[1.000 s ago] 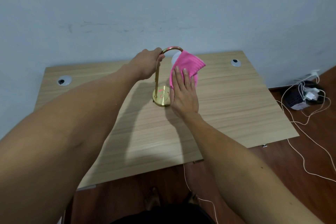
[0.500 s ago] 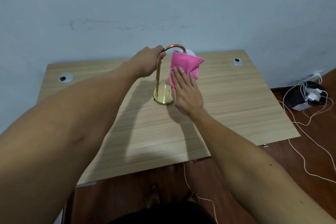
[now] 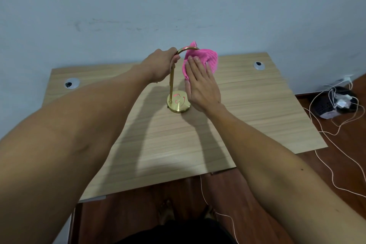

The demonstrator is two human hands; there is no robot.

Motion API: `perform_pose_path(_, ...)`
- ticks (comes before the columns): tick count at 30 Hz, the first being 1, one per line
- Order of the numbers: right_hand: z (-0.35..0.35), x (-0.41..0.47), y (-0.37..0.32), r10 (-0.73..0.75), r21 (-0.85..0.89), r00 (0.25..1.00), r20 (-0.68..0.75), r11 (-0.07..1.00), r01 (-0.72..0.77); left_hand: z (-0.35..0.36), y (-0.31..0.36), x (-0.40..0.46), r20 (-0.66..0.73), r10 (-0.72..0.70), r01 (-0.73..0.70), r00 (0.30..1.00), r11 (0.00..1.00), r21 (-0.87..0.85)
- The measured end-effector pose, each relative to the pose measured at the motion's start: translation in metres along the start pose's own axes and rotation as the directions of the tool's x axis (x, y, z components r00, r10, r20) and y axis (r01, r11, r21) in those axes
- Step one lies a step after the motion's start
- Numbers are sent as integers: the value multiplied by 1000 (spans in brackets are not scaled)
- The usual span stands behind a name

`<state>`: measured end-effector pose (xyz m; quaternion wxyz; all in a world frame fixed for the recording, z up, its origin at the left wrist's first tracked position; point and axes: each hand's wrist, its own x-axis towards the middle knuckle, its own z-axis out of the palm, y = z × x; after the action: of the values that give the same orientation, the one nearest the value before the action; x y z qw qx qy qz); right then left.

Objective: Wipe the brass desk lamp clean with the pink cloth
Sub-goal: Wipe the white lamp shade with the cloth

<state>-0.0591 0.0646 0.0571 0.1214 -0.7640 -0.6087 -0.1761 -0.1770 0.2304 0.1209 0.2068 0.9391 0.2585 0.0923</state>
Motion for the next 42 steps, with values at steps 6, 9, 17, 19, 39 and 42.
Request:
perform_pose_path(6,19,-41,17,-160,-26,982,101,986,164,0,-1,0,2,6,-6,1000,1000,-11)
perform_pose_path(9,25,-54,28,-160,5,977,137,987,161,0,-1,0,7,-7,7,1000,1000,-13)
perform_pose_path(17,11,-74,41,498,486,849,178,706,-516,0,0,-1,8,-31,31,999,1000,-5)
perform_pose_path(19,-9,-54,43,757,638,540,367,218,-739,0,1,-1,8,-34,34,999,999,4)
perform_pose_path(39,19,-16,-34,759,810,605,241,186,-556,0,-1,1,17,-15,16,1000,1000,-8)
perform_pose_path(42,4,8,-11,808,800,529,258,128,-586,1,-1,3,11,-14,14,1000,1000,-18)
